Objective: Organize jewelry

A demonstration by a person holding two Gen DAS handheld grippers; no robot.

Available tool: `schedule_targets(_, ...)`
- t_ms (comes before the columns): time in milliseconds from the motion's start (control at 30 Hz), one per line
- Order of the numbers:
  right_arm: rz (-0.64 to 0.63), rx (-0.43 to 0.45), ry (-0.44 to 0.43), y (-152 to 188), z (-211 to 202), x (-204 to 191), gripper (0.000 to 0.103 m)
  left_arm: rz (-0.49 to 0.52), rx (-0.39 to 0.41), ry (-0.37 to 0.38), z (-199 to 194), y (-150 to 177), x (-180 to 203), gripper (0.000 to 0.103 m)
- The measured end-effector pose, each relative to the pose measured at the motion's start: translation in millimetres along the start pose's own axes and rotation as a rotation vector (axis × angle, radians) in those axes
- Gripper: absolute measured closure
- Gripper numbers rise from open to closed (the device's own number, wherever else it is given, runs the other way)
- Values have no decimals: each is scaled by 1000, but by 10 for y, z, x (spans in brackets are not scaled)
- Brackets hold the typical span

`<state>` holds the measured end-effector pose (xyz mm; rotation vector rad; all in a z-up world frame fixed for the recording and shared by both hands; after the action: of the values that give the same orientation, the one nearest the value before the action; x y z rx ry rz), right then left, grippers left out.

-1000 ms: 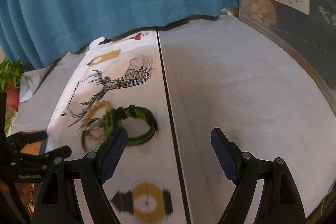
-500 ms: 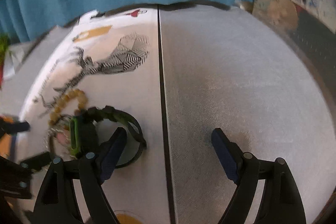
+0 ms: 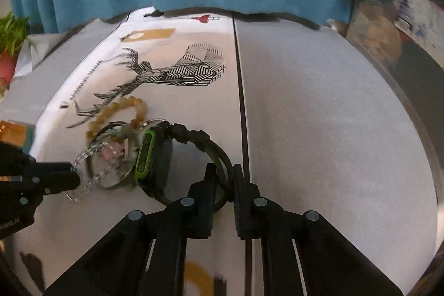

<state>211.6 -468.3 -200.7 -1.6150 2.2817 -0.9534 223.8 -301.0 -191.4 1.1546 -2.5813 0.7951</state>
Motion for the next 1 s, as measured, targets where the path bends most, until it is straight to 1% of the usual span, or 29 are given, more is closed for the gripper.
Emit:
schedule_targets(33,28,-4,-7,30,-66,43,93,-15,9,1,-61,49,-2,98)
schedule_targets(100,63,-7,17,106,-193,149,92,-40,32,4,-235,176,-10,98)
schedule_targets(233,96,-1,58,296,-494,304,93,-41,83,-18,-602,397,44,98)
schedule_targets(367,106,-4,55,456,-802,349,93,-57,139,-20,-990,621,140,98)
schedule_targets(467,100,1,43,574,-1075,305,93,-71,176,-8,-1255,784,227,98)
schedule_targets(533,82,6,29,679,-1287,232,93,-78,201,-8,-1470,945,298,98)
schedule_targets(733,18,12,-31,1029,-1864,-106,92,-99,243,-19,-1940,1415,440,98)
schedule_targets(867,-20,19,-75,1269,-2221,-337,92,-95,261,-60,-2207,1814,513,98)
schedule_targets(1000,-64,36,-111,1498,-2578,-587,92,-114,284,-74,-2424,2191,556,98)
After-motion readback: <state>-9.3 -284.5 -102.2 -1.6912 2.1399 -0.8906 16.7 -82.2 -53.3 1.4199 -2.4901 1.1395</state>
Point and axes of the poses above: each gripper's, at about its wrist camera, not at the fingertips, and z roughly the way its jaws point, x to its right, y to its underside, the point moved 9 cm from there along z, roughly the way its jaws point, and after that the axes turned 14 degrees about y, right-handed, at the moved point
